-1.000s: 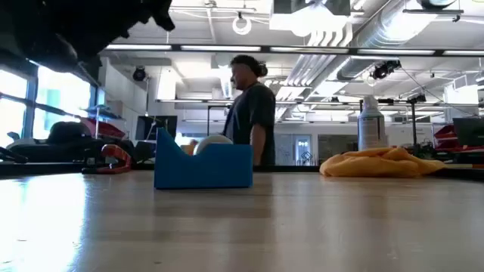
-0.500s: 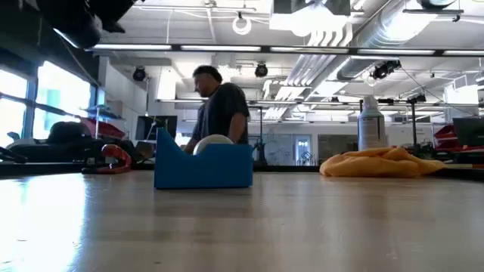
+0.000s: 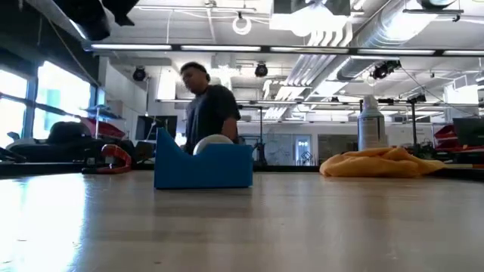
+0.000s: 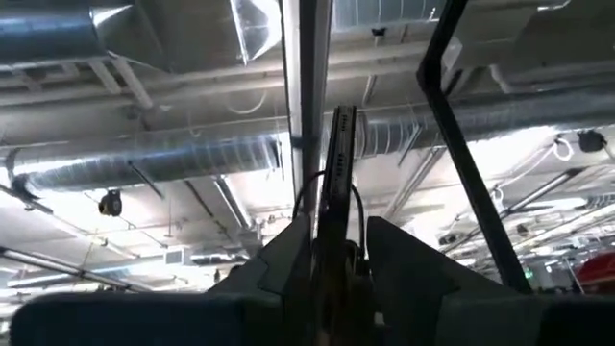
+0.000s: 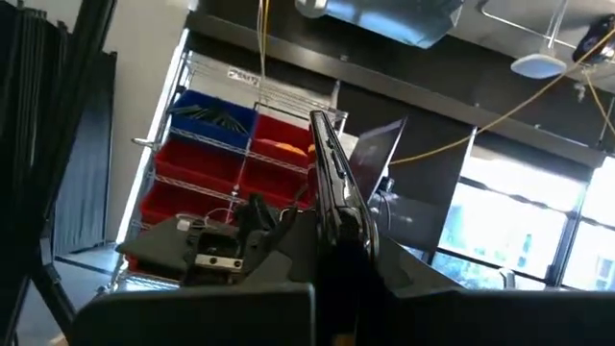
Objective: Apply microfiber cloth
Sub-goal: Spray the back of the black cellphone using the white spray bottle
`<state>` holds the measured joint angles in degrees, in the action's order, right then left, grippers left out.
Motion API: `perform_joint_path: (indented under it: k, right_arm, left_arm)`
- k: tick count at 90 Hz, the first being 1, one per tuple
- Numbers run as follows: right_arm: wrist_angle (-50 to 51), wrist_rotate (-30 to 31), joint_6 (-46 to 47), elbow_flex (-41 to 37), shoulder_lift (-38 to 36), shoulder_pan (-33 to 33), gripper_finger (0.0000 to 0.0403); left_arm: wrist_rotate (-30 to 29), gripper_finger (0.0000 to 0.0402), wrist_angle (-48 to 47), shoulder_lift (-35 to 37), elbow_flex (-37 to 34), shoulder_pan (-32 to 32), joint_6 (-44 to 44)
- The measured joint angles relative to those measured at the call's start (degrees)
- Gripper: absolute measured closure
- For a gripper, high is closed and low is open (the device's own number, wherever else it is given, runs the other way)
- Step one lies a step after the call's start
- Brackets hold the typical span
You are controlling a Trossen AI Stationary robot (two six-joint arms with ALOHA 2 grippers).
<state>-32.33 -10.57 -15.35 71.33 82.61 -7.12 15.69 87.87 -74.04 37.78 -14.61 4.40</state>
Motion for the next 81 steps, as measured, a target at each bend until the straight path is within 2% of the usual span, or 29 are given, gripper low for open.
perform_joint_path:
  k: [15,27,37,64,81]
  right_arm:
    - [-0.01,-0.07,-0.42,0.0,0.0,0.01,0.0402]
    - [-1.04,-0.89,-1.46,0.0,0.63,0.01,0.0402]
    - [-3.22,-3.69,-1.18,0.0,2.41,-0.02,0.0402]
    - [-10.65,-6.6,0.02,0.0,4.44,-0.04,0.0402]
    - [-11.68,-7.01,0.32,0.0,4.48,0.02,0.0402]
  left_arm:
    - [0.14,0.0316,1.69,-0.02,0.43,0.04,0.06]
    - [2.39,0.0316,0.05,-0.08,2.43,0.74,1.82]
    - [2.53,0.0316,-1.8,-0.53,4.67,1.89,2.38]
    - [2.23,0.0316,1.51,-2.59,7.57,4.66,-1.61]
    - [2.16,0.0316,1.7,-2.71,9.6,6.57,-3.53]
